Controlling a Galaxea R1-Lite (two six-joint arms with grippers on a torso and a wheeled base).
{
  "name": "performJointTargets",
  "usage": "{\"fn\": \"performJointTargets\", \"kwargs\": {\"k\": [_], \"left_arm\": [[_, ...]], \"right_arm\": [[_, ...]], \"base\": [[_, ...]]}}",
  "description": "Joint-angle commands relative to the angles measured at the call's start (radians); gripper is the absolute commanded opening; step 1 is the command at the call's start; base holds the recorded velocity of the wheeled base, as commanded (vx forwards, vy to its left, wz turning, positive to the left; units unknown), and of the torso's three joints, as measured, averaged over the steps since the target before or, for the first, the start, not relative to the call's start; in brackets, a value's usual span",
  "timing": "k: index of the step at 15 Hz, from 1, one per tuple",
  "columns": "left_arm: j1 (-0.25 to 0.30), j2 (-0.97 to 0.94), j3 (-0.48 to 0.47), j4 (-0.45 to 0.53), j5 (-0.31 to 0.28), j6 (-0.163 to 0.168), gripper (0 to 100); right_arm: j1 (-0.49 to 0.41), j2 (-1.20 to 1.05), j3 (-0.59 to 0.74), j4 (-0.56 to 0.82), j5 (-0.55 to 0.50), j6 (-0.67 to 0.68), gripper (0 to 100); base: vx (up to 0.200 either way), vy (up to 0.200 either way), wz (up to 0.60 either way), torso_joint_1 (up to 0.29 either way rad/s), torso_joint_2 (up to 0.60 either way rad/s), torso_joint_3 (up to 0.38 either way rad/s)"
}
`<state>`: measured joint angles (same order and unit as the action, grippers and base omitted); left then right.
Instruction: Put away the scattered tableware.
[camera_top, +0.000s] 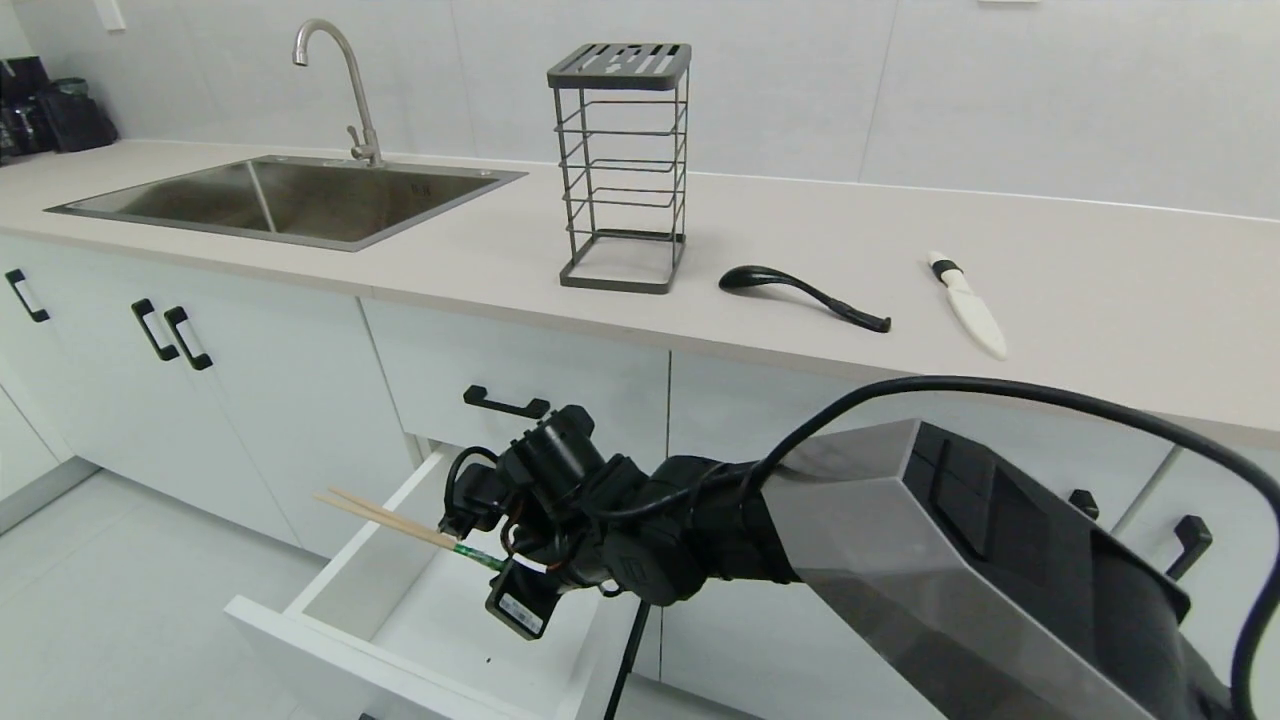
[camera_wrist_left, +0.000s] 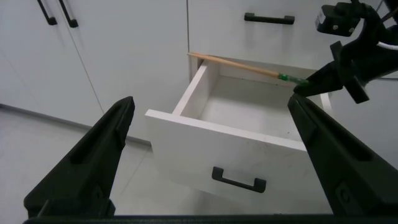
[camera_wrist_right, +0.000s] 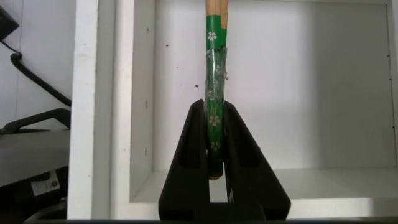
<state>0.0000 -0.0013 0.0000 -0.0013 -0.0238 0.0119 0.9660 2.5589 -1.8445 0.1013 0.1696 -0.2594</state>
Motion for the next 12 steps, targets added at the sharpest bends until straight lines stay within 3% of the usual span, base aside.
{"fn": "performJointTargets", "kwargs": {"k": [1, 6, 12], "left_arm": [[0.0, 0.001, 0.0, 0.0, -0.001, 0.0, 100], [0.0, 0.001, 0.0, 0.0, -0.001, 0.0, 100], [0.0, 0.001, 0.0, 0.0, -0.001, 0.0, 100]], "right_arm": [[-0.006, 0.069, -0.073, 0.0, 0.001, 0.0, 0], [-0.015, 0.11, -0.15, 0.071, -0.016, 0.003, 0], [-0.026, 0.165, -0.156, 0.044, -0.087, 0.006, 0]], "base": [[0.0, 0.0, 0.0, 0.0, 0.0, 0.0], [0.0, 0.0, 0.0, -0.11, 0.24, 0.118], [0.0, 0.0, 0.0, -0.004, 0.01, 0.008]]}}
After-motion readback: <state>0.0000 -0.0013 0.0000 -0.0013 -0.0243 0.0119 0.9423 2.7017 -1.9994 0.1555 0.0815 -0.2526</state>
